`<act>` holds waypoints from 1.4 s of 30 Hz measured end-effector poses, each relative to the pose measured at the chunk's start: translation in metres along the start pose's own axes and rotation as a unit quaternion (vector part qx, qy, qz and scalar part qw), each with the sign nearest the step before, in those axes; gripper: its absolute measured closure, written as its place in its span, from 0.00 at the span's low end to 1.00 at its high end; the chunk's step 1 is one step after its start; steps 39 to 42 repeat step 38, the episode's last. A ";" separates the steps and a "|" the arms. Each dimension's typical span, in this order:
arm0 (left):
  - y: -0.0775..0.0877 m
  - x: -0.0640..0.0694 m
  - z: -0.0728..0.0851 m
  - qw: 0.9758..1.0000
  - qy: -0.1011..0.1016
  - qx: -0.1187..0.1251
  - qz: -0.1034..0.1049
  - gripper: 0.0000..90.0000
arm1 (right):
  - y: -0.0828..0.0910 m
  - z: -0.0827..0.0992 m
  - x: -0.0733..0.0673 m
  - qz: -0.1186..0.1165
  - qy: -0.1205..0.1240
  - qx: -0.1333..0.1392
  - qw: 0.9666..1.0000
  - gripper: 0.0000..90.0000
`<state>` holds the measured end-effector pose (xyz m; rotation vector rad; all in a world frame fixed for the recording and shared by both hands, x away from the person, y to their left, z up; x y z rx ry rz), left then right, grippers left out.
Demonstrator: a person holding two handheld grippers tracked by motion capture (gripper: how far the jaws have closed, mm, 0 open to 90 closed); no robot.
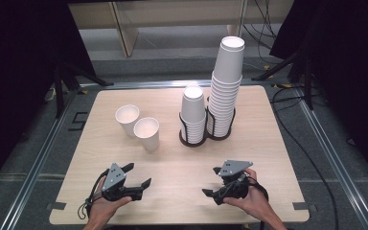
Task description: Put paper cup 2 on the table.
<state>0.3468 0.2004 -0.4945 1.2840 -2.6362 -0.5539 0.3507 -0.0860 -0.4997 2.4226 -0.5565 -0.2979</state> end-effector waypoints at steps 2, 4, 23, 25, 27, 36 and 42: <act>0.001 0.003 0.003 1.000 -0.004 -0.005 0.005 0.16 | 0.000 0.002 -0.001 -0.002 -0.005 -0.001 1.000 0.18; 0.002 0.007 0.005 1.000 -0.002 -0.007 0.010 0.16 | 0.001 0.004 -0.003 -0.003 -0.009 -0.001 1.000 0.18; 0.009 0.030 0.021 0.996 -0.050 -0.063 0.033 0.16 | -0.001 0.024 -0.022 -0.008 -0.025 -0.017 1.000 0.18; 0.008 0.028 0.023 0.996 -0.046 -0.069 0.033 0.16 | -0.003 0.024 -0.022 -0.005 -0.017 -0.020 1.000 0.18; 0.008 0.027 0.024 0.995 -0.054 -0.073 0.029 0.16 | -0.005 0.024 -0.024 -0.008 -0.021 -0.024 0.999 0.18; 0.008 0.026 0.023 0.996 -0.045 -0.072 0.031 0.16 | -0.007 0.023 -0.024 -0.005 -0.019 -0.026 0.999 0.18; 0.007 0.024 0.023 0.996 -0.043 -0.067 0.028 0.16 | -0.007 0.023 -0.023 -0.003 -0.018 -0.025 1.000 0.18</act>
Point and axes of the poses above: each handheld gripper's, and its own axes: y roughly backward along the jaws, z roughly out of its underside, x roughly to its right, the point moved 7 cm from there along -y, roughly forward along the jaws, and after that the axes turned 2 degrees about -z, right-handed, at the moved point
